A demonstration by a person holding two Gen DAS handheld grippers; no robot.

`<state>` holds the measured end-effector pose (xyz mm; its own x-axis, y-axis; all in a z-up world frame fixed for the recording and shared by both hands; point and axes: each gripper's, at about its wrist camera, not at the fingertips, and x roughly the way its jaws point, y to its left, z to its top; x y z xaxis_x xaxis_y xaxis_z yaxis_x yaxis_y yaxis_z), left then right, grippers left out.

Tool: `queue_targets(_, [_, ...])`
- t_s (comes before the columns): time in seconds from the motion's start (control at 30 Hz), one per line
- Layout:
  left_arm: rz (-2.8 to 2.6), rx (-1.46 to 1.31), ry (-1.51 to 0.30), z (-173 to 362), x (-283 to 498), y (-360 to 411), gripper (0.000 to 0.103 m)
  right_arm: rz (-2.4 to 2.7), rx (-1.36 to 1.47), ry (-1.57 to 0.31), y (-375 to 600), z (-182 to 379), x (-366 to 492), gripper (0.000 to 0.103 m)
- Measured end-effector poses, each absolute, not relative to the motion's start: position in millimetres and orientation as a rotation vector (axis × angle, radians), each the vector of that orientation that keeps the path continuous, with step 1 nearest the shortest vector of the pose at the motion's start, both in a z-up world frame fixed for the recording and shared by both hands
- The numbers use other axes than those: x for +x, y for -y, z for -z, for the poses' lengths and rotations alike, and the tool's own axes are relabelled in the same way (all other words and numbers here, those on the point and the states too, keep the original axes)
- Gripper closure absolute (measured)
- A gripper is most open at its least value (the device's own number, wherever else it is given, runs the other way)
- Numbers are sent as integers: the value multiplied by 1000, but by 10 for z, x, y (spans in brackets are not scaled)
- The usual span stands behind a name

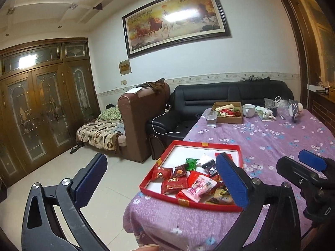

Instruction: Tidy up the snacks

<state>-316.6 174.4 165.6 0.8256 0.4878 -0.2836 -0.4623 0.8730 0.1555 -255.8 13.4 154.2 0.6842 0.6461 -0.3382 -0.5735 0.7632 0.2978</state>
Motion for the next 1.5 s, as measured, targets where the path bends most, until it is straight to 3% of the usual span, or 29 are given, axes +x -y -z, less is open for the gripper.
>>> queue_targets(0.5, [-408, 91, -322, -1671, -3590, -1485, 0, -639, 162, -307, 227, -1617, -3456, 14])
queue_targets(1.5, [-373, 24, -362, -1516, -3675, -1681, 0, -643, 153, -286, 94, -1590, -3485, 14])
